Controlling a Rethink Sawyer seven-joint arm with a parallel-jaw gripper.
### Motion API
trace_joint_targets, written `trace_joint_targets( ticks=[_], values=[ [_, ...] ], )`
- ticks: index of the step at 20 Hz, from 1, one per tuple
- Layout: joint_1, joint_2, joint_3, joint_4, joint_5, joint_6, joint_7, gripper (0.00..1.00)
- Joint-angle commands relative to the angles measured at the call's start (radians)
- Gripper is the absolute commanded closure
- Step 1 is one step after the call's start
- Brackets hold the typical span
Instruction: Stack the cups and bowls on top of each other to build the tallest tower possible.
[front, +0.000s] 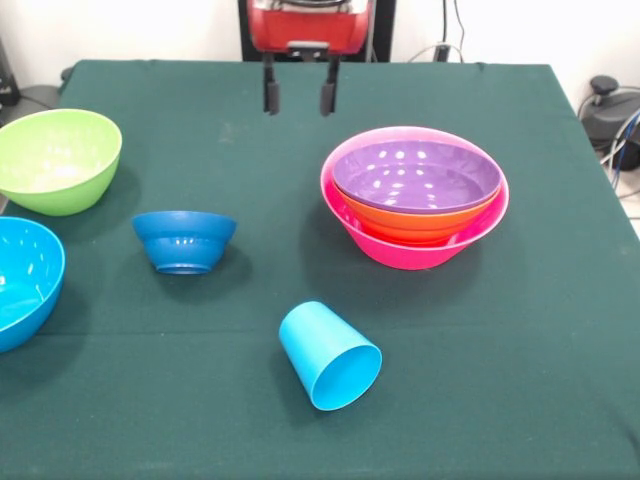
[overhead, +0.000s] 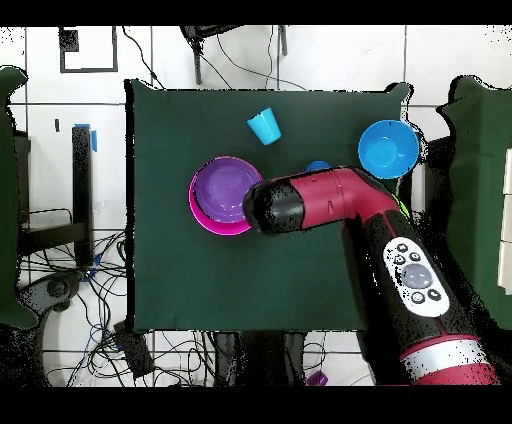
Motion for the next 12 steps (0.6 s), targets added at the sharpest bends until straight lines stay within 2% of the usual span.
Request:
trace_joint_targets(
  ticks=[1,12],
  values=[
    [-0.037,0.104,0.048,-0.086,-0.091,0.121,-0.341,0.0],
    [-0.102,0.145,0.08,-0.126,-0.093,0.155,-0.426,0.0]
  ],
)
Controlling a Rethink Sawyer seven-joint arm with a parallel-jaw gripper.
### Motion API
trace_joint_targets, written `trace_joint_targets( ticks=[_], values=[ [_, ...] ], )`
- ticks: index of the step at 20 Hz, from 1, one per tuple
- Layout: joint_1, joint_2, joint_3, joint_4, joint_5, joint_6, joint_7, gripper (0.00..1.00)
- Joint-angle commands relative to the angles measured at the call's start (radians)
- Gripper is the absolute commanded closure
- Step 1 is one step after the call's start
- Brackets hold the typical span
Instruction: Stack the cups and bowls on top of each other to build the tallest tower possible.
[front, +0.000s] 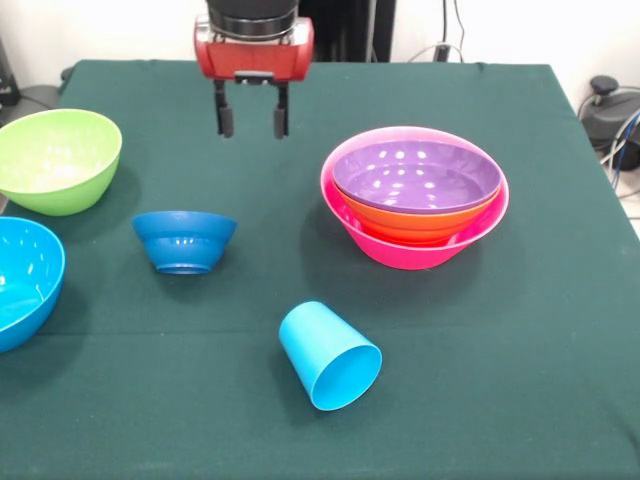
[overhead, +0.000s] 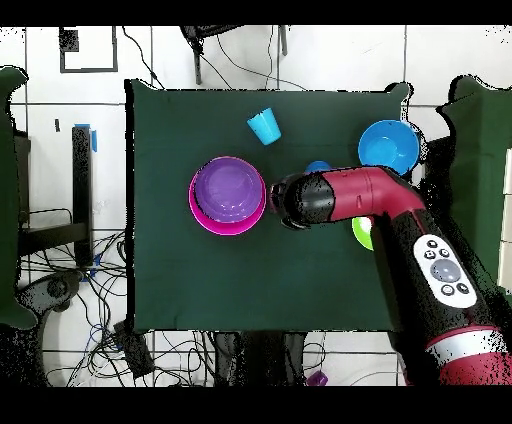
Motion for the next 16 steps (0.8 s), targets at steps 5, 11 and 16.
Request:
trace_joint_targets(
  ticks=[5,11,16],
  values=[
    [-0.062,0.089,0.075,-0.088,-0.075,0.145,-0.436,0.0],
    [-0.105,0.123,0.092,-0.149,-0.07,0.198,-0.524,0.0],
    [-0.143,0.132,0.104,-0.191,-0.07,0.246,-0.6,0.0]
  ],
)
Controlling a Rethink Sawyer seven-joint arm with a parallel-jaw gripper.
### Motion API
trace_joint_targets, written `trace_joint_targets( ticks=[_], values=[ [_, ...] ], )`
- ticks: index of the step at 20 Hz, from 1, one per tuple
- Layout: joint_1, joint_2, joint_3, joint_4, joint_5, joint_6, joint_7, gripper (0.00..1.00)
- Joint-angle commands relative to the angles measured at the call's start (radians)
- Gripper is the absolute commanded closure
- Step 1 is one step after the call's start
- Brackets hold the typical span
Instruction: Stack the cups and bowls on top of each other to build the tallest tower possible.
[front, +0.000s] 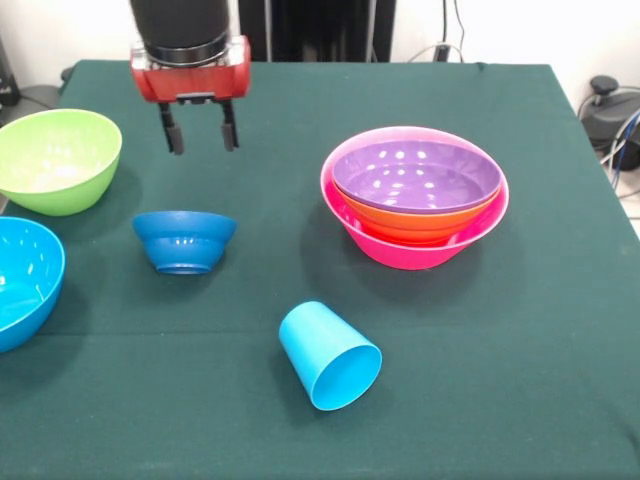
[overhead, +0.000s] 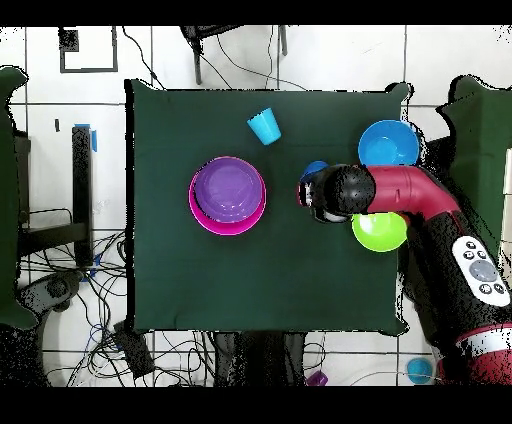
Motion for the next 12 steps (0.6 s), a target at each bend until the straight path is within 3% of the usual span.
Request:
trace_joint_targets(
  ticks=[1,6,12],
  values=[
    [-0.033,0.04,0.051,-0.104,-0.067,0.139,-0.414,0.0],
    [-0.075,0.026,0.062,-0.137,-0.051,0.215,-0.487,0.0],
    [-0.072,-0.001,0.067,-0.17,-0.032,0.326,-0.515,0.0]
  ],
)
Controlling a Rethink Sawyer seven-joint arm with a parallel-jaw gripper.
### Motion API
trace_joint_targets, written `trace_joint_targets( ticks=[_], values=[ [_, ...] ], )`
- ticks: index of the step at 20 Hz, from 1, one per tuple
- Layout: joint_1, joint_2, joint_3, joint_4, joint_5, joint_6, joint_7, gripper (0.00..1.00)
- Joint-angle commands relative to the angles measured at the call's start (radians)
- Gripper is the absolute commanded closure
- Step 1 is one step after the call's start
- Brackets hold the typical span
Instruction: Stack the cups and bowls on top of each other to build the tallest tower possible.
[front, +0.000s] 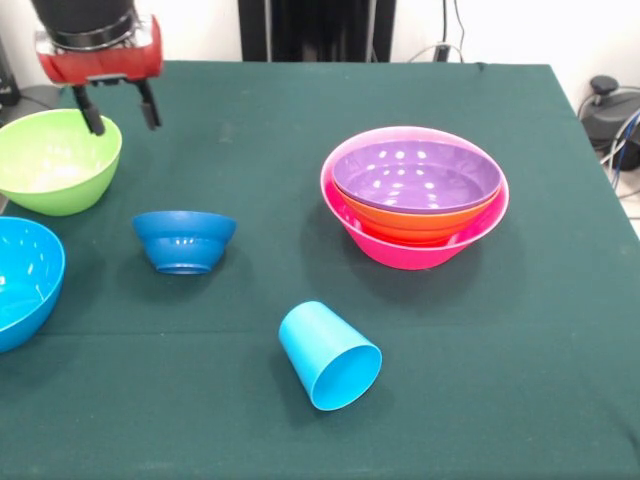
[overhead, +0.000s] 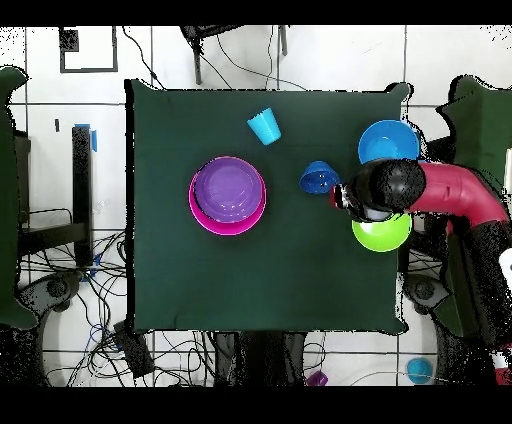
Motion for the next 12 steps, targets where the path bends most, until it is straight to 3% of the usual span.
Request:
trace_joint_targets(
  ticks=[1,12],
  values=[
    [0.022,-0.008,0.041,-0.079,-0.033,0.162,-0.349,0.0],
    [0.031,-0.008,0.042,-0.058,-0.053,0.128,-0.302,0.0]
  ],
)
